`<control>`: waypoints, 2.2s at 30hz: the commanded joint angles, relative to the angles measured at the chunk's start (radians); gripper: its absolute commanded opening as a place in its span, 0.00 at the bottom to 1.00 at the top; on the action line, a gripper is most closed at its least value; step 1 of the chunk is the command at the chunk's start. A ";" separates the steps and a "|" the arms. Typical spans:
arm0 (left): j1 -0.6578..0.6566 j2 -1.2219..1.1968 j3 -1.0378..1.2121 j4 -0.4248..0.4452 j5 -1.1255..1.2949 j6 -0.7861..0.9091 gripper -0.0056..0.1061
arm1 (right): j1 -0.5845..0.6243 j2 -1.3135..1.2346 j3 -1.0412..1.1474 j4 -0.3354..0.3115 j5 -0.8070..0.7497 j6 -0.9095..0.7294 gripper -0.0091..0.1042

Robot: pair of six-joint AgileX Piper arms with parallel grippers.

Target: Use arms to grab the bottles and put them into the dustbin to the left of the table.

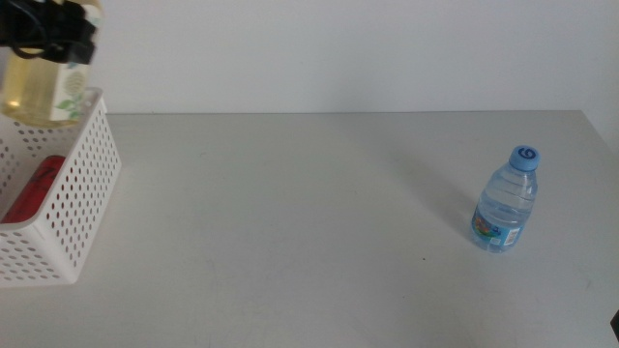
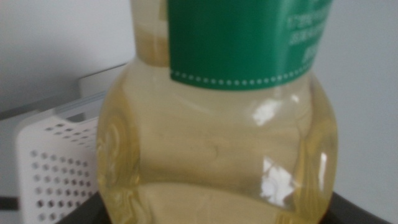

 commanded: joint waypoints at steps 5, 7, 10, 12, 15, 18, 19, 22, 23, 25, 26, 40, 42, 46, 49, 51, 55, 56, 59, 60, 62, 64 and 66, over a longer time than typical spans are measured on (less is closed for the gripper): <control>0.177 -0.033 -0.070 -0.026 -0.070 0.049 0.04 | 0.004 -0.022 -0.009 -0.005 -0.072 -0.004 0.91; 0.217 -0.012 -0.070 -0.025 -0.058 0.062 0.04 | 0.004 -0.022 -0.009 -0.005 -0.072 -0.004 0.91; 0.276 0.034 -0.070 -0.045 -0.042 0.063 0.04 | 0.004 -0.022 -0.009 -0.005 -0.072 -0.004 0.91; 0.304 0.071 -0.070 -0.083 -0.030 0.069 0.04 | 0.004 -0.022 -0.009 -0.005 -0.072 -0.004 0.91; 0.328 0.139 -0.070 -0.140 0.005 0.091 0.04 | 0.004 -0.022 -0.009 -0.005 -0.072 -0.004 0.91; 0.328 0.201 -0.070 -0.145 0.021 0.090 0.04 | 0.004 -0.022 -0.009 -0.005 -0.072 -0.004 0.91; 0.327 0.221 -0.070 -0.146 0.023 0.088 0.04 | 0.004 -0.022 -0.009 -0.005 -0.072 -0.004 0.91; 0.327 0.270 -0.070 -0.183 0.039 0.087 0.04 | 0.004 -0.022 -0.009 -0.005 -0.072 -0.004 0.91; 0.327 0.286 -0.070 -0.193 0.049 0.087 0.04 | 0.004 -0.022 -0.009 -0.005 -0.072 -0.004 0.91; 0.327 0.309 -0.070 -0.203 0.065 0.088 0.06 | 0.004 -0.022 -0.009 -0.005 -0.072 -0.004 0.91; 0.327 0.320 -0.070 -0.203 0.076 0.089 0.08 | 0.004 -0.022 -0.009 -0.005 -0.072 -0.004 0.91; 0.327 0.366 -0.069 -0.201 0.089 0.110 0.83 | 0.004 -0.022 -0.009 -0.005 -0.072 -0.004 0.91; 0.327 0.358 -0.069 -0.198 0.102 0.109 0.89 | 0.004 -0.022 -0.009 -0.005 -0.072 -0.004 0.91; 0.326 0.325 -0.070 -0.196 0.115 0.090 0.89 | 0.004 -0.022 -0.009 -0.005 -0.072 -0.004 0.91; 0.326 0.278 -0.070 -0.223 0.102 0.094 0.89 | 0.004 -0.022 -0.009 -0.005 -0.072 -0.004 0.91; 0.326 0.240 -0.070 -0.268 0.092 0.122 0.89 | 0.004 -0.022 -0.009 -0.005 -0.072 -0.004 0.91; 0.321 0.157 -0.067 -0.406 0.088 0.210 0.89 | 0.004 -0.022 -0.009 -0.005 -0.072 -0.004 0.91; 0.310 0.132 -0.067 -0.429 0.099 0.243 0.89 | 0.004 -0.022 -0.009 -0.005 -0.072 -0.004 0.91; 0.252 0.069 -0.067 -0.466 0.112 0.331 0.89 | 0.004 -0.022 -0.009 -0.005 -0.072 -0.004 0.91; 0.226 0.048 -0.067 -0.467 0.117 0.340 0.89 | 0.004 -0.022 -0.009 -0.005 -0.072 -0.004 0.91; 0.177 0.011 -0.067 -0.470 0.124 0.326 0.89 | 0.004 -0.022 -0.009 -0.005 -0.072 -0.004 0.91; 0.114 -0.027 -0.051 -0.450 0.117 0.282 0.89 | 0.004 -0.022 -0.009 -0.005 -0.072 -0.004 0.91; 0.029 -0.092 0.012 -0.397 0.061 0.228 0.89 | 0.004 -0.022 -0.009 -0.005 -0.072 -0.004 0.91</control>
